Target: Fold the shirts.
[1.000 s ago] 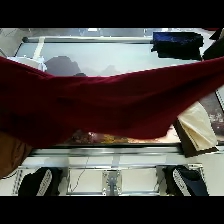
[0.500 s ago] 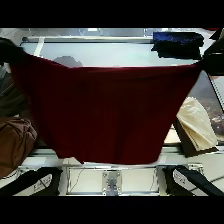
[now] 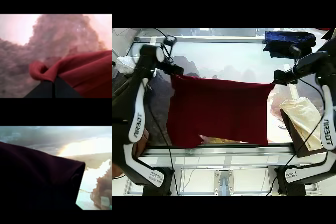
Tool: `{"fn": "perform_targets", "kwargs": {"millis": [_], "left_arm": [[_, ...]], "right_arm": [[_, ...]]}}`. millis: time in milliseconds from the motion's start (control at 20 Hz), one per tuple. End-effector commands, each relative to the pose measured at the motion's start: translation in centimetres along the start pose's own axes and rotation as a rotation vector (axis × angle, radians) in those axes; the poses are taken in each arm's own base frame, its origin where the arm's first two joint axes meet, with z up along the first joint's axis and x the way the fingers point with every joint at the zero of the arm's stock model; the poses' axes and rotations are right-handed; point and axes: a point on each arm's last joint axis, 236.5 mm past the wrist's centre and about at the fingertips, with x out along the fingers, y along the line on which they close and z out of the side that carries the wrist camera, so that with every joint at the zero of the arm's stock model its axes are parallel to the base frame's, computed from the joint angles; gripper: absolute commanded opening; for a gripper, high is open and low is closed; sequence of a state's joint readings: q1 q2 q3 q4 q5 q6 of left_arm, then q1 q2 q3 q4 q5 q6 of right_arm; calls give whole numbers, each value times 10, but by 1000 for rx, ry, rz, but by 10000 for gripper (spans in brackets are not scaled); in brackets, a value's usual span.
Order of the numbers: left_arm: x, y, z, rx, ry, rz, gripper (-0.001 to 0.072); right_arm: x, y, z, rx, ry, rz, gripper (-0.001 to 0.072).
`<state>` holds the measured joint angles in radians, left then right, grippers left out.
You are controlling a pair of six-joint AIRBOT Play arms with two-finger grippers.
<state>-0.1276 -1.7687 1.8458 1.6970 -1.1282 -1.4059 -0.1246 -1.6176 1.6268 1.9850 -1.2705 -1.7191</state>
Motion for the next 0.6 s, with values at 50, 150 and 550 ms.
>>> {"fn": "perform_targets", "kwargs": {"millis": [50, 150, 550], "left_arm": [[32, 13, -8, -19, 19, 13, 12], [25, 22, -35, -46, 121, 7, 11], [43, -11, -119, -154, 381, -181, 12]], "right_arm": [[34, -10, 5, 35, 13, 18, 9], [31, 1, -10, 6, 80, 33, 9], [86, 17, -85, -79, 282, 8, 8]]}}
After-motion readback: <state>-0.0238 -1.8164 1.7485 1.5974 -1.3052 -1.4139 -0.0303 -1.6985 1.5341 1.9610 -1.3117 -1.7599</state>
